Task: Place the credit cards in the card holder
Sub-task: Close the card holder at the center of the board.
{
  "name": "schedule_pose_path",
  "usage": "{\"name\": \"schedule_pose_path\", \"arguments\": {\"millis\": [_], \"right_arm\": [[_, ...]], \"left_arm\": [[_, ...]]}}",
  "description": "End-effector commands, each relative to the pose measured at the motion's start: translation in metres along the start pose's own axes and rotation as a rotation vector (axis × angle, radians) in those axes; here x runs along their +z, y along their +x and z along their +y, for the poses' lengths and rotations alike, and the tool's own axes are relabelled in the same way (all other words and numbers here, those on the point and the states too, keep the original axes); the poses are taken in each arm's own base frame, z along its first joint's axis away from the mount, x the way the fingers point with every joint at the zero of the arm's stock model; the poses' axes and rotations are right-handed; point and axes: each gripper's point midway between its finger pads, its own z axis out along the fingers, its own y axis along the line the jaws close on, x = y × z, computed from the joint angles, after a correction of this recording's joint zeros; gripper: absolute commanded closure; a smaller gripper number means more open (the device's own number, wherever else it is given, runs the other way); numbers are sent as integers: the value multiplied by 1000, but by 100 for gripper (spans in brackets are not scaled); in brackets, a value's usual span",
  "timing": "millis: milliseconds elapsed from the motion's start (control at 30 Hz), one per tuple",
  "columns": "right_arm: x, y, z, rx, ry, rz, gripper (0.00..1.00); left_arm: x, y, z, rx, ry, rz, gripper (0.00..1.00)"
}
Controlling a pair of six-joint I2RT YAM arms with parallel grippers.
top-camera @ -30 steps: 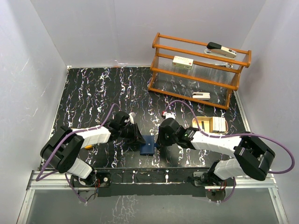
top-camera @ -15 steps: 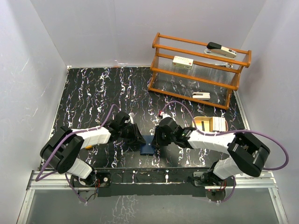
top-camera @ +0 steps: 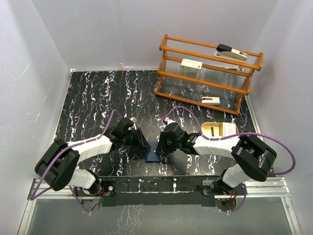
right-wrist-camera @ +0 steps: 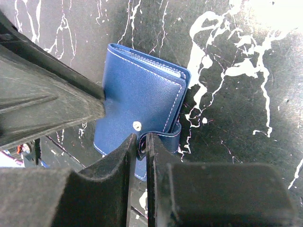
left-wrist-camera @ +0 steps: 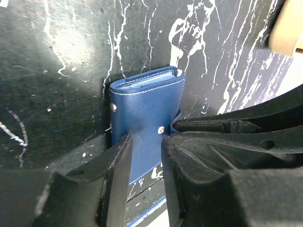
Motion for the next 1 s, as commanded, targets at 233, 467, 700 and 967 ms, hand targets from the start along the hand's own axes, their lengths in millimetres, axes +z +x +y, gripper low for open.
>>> {"name": "schedule_pose_path", "arguments": {"millis": [233,467,700,967], "right_arm": [[4,-11,-4,-37,51,-29,89],[4,-14,4,2,28,-38,88],[8,-19,11,43,-1,-56,84],[6,-16,15,80,-39,-61,78]], "left_arm": [[-17,-8,24,115,-164,-40,57],[0,3,25,95,-104,16,59],[8,10,27,29,-87,43,78],[4,12,37,14,-134,33,84]]}}
